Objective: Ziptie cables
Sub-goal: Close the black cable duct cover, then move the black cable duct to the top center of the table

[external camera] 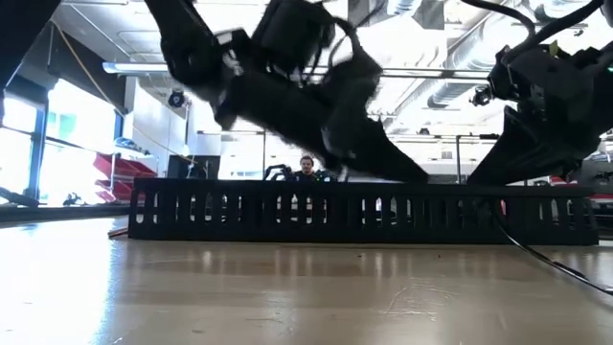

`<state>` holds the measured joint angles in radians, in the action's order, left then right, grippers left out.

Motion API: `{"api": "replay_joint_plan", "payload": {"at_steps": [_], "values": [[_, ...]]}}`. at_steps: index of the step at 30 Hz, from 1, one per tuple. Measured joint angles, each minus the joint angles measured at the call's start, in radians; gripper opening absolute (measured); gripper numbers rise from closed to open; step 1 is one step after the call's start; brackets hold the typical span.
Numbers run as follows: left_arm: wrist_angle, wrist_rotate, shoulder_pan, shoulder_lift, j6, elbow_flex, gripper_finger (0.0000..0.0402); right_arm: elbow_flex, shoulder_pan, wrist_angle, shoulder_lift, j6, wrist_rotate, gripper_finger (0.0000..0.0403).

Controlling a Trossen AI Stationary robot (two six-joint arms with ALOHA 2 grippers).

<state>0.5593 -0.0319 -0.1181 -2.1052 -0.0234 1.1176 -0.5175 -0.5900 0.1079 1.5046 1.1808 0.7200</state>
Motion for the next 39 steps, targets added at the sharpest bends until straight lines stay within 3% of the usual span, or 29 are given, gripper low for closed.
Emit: {"api": "replay_joint_plan", "payload": {"at_steps": [5, 9, 14, 16, 21, 25, 31, 34, 39], "values": [[-0.252, -0.067, 0.005, 0.189, 0.083, 0.004, 0.0, 0.005, 0.0, -0.012, 0.005, -0.015, 0.035, 0.0001], [-0.443, -0.223, -0.025, 0.325, 0.085, -0.037, 0.0, 0.009, 0.0, -0.013, 0.008, -0.011, 0.071, 0.0], [-0.413, -0.365, -0.136, 0.537, -0.074, -0.252, 0.0, 0.01, 0.001, -0.016, 0.01, -0.011, 0.103, 0.0], [-0.319, -0.414, -0.195, 0.579, -0.154, -0.368, 0.0, 0.01, 0.001, -0.017, 0.01, -0.011, 0.115, 0.0], [0.021, -0.533, -0.38, 0.542, -0.286, -0.586, 0.0, 0.01, 0.007, -0.016, 0.01, -0.011, 0.141, 0.0], [0.05, -0.703, -0.444, 0.419, -0.451, -0.648, 0.0, 0.01, 0.013, -0.04, 0.02, -0.01, 0.146, 0.0], [0.104, -0.762, -0.449, 0.285, -0.589, -0.642, 0.0, 0.011, 0.023, -0.084, 0.049, 0.006, 0.153, 0.0], [0.087, -0.768, -0.44, 0.306, -0.594, -0.659, 0.0, 0.01, 0.03, -0.125, 0.076, 0.026, 0.167, 0.0], [-0.001, -0.768, -0.378, 0.451, -0.62, -0.765, 0.0, 0.006, 0.066, -0.237, 0.137, 0.075, 0.183, 0.0]]}}
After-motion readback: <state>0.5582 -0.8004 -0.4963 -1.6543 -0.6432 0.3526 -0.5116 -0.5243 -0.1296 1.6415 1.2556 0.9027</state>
